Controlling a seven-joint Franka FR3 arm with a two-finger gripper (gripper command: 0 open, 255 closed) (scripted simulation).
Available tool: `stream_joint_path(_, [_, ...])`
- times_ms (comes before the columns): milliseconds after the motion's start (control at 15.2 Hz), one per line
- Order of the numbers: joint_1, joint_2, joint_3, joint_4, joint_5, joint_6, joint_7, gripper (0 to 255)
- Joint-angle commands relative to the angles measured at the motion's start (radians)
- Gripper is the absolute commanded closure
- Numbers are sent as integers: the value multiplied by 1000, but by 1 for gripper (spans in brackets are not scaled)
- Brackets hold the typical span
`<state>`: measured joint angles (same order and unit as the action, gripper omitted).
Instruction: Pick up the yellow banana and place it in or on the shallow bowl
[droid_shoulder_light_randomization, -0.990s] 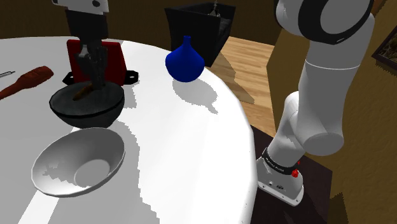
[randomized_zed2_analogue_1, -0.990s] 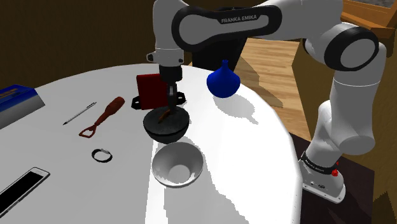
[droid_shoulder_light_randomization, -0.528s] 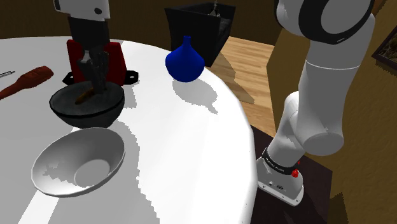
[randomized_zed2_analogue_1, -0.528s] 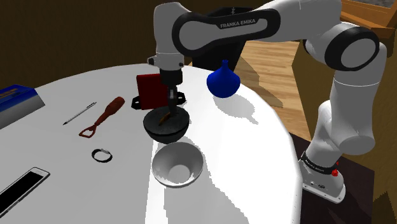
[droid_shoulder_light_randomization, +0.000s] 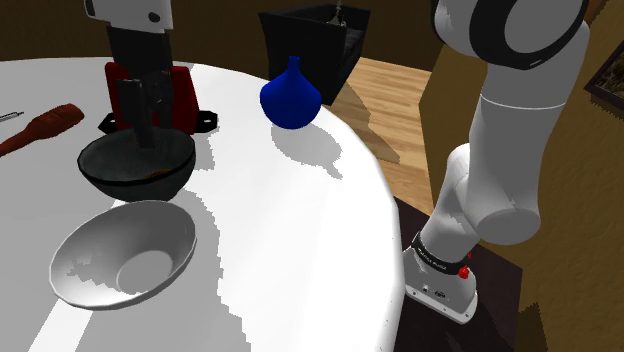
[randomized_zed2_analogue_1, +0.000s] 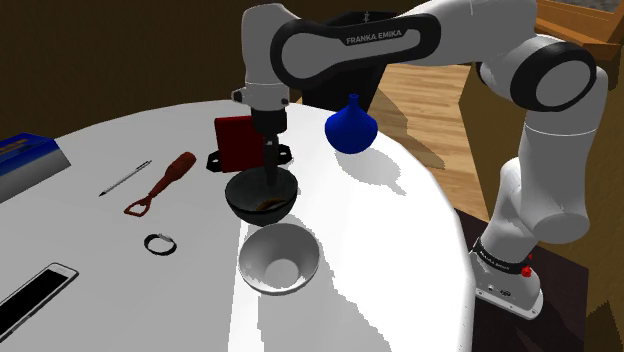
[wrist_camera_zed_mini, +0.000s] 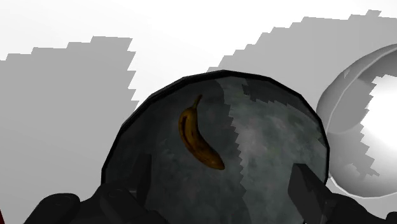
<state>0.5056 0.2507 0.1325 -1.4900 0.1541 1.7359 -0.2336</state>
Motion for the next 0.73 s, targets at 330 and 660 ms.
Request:
stream_joint_path(330, [-9, 21, -5, 155, -4, -135, 7, 0])
stream_joint_path(660, [-9, 21, -5, 156, -4, -135, 7, 0])
